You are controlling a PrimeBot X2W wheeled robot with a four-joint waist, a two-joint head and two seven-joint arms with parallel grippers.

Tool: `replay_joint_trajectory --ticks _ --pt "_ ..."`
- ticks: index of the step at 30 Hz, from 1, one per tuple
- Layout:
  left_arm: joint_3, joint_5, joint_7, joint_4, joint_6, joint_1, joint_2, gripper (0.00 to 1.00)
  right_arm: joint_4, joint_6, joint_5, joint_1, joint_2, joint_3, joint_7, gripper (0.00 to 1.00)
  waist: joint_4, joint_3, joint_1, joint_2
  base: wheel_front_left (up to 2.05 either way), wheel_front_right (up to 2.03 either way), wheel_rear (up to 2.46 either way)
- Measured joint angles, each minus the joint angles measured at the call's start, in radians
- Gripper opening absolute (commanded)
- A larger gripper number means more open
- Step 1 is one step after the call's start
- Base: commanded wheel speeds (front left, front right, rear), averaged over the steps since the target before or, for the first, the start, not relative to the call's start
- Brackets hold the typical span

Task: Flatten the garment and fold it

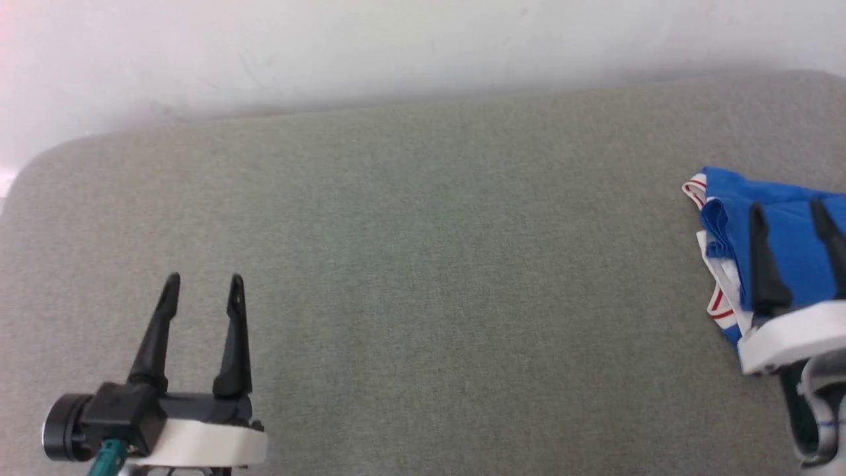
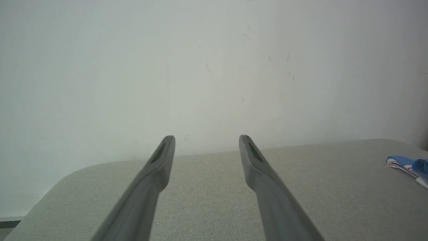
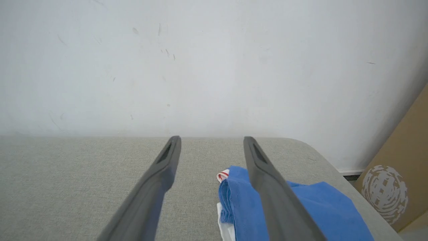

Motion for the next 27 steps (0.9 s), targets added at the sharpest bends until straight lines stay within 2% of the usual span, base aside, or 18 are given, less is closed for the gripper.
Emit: replay_joint_trajectory --ticks 5,10,18,27 --pt "-0.015 0.026 0.0 0.021 -0.004 0.04 -0.005 1.0 -0.007 0.0 -0.012 0.092 0.041 0.019 -0.081 1.0 0.022 -0.044 0.0 0.0 0.0 0.0 0.0" --pt "-0.028 0.052 0.0 0.033 -0.007 0.081 -0.029 1.0 -0.001 0.0 -0.033 0.165 0.065 0.08 -0.145 1.0 0.034 -0.084 0.0 0.0 0.0 0.0 0.0" --pt "-0.026 0.054 0.0 0.086 -0.011 0.132 -0.077 1.0 0.064 0.0 -0.064 0.221 0.076 0.13 -0.185 1.0 0.049 -0.115 0.0001 0.0 0.0 0.0 0.0" --pt "-0.016 0.072 0.0 0.109 -0.041 0.165 -0.113 1.0 0.081 0.0 -0.079 0.251 0.077 0.144 -0.212 1.0 0.068 -0.121 0.0001 0.0 0.0 0.0 0.0"
